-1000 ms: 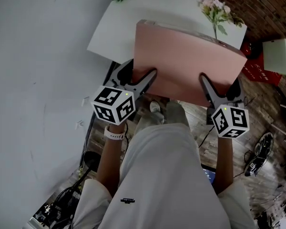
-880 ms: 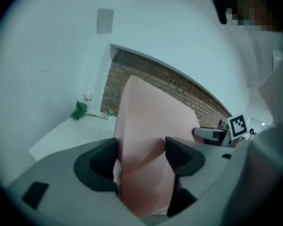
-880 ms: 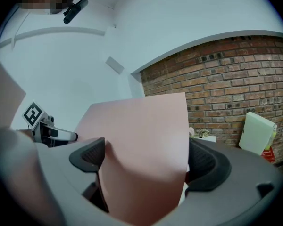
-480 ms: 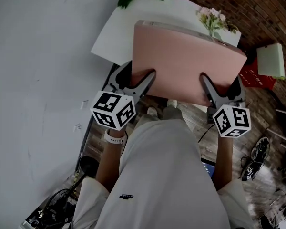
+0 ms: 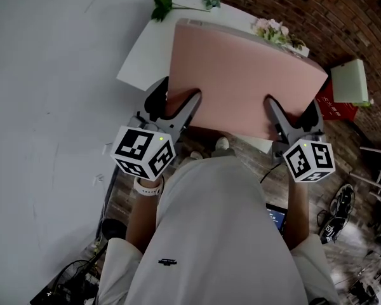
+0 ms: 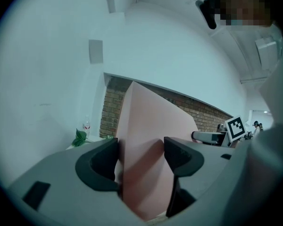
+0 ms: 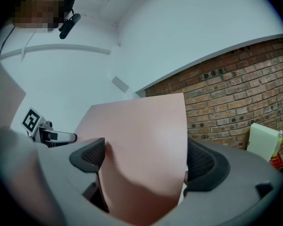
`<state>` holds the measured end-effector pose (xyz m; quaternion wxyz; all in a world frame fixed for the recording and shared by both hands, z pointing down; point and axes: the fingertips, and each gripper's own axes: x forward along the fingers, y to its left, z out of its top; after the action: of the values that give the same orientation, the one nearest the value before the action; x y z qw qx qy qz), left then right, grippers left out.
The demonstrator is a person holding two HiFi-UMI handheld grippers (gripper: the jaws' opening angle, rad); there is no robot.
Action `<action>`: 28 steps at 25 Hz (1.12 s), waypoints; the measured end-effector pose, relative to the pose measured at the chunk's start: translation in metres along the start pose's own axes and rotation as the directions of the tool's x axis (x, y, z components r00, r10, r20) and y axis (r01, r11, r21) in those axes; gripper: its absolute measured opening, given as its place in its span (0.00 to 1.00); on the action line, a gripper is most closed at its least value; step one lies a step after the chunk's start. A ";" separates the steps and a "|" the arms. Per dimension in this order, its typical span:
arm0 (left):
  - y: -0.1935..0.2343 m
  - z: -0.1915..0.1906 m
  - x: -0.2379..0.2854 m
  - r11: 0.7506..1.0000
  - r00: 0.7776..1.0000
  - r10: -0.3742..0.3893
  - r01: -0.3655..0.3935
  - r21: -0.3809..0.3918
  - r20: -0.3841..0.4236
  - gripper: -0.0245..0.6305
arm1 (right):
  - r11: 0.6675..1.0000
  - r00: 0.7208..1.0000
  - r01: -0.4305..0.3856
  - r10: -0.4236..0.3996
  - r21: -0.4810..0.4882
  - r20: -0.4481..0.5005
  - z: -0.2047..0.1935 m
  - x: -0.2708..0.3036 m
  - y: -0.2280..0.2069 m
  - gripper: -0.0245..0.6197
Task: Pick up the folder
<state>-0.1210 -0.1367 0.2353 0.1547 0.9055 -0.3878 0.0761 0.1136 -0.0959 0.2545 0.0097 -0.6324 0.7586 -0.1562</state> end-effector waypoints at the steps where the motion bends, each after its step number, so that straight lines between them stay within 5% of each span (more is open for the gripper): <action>1: 0.000 0.004 -0.001 1.000 1.000 0.000 0.000 0.004 0.010 0.52 | 1.000 1.000 -0.002 0.001 0.001 0.006 0.003 0.000 0.001 0.86; 14: 0.011 0.036 -0.024 1.000 0.993 0.016 -0.015 -0.014 0.117 0.51 | 0.997 0.997 -0.032 0.037 -0.071 0.064 0.044 0.004 0.030 0.84; 28: 0.002 0.037 -0.037 1.000 0.993 -0.007 0.009 -0.018 0.116 0.50 | 0.999 0.997 -0.013 0.017 -0.049 0.075 0.042 -0.020 0.038 0.82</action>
<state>-0.1475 -0.1254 0.1919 0.1406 0.9085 -0.3931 0.0190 0.0901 -0.0807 0.2019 0.0241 -0.6322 0.7661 -0.1135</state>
